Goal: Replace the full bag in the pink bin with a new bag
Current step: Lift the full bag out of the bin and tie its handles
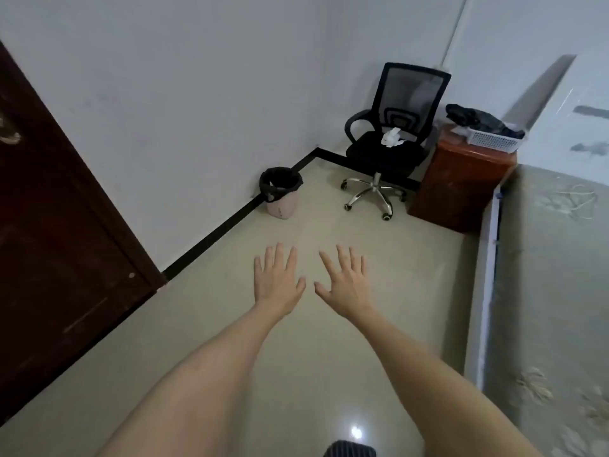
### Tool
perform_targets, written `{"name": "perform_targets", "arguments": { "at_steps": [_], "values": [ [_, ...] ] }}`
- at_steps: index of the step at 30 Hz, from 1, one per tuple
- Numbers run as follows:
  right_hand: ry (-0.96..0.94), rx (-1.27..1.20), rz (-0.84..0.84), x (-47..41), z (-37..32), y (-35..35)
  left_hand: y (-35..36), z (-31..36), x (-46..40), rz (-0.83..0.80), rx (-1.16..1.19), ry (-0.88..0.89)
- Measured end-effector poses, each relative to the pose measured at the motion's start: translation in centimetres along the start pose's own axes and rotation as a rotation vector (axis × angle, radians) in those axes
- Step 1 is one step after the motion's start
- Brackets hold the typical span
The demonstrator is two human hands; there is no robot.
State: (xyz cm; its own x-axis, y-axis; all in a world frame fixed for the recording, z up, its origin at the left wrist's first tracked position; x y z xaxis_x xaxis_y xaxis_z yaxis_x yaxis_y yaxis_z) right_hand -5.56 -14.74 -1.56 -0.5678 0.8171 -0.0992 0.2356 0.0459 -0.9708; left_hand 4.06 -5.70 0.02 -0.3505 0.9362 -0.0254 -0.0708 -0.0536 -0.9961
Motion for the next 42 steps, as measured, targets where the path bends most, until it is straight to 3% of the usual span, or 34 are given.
{"name": "perform_targets", "arguments": {
  "at_steps": [5, 17, 29, 42],
  "values": [
    [0.034, -0.003, -0.036, -9.5, 1.4, 1.3, 1.8, -2.3, -9.5, -0.015, -0.007, -0.014],
    [-0.133, 0.015, -0.079, -38.5, 4.0, 4.0, 2.4, -7.0, -36.2, 0.056, 0.015, -0.161],
    [-0.277, -0.016, -0.067, -62.7, -1.3, 9.5, 4.6, -17.0, -57.5, 0.143, -0.03, -0.228],
    [-0.443, 0.017, -0.132, -87.2, -3.8, 15.8, 8.2, -26.8, -77.4, 0.059, -0.016, -0.409]
  ]
}}
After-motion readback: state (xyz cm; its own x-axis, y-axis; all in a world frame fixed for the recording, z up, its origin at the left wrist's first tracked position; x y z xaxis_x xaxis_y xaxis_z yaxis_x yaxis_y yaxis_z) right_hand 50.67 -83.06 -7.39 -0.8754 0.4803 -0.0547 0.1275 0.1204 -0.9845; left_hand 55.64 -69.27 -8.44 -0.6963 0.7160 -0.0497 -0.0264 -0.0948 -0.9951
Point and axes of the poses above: each hand's wrist, its own x-axis away from the middle knuckle, its own y-axis out of the palm, z = x × y, the point moved 7 cm from there along -x, towards the middle knuckle, and after that the axes turned 15 degrees about y, right-handed, at the moved point
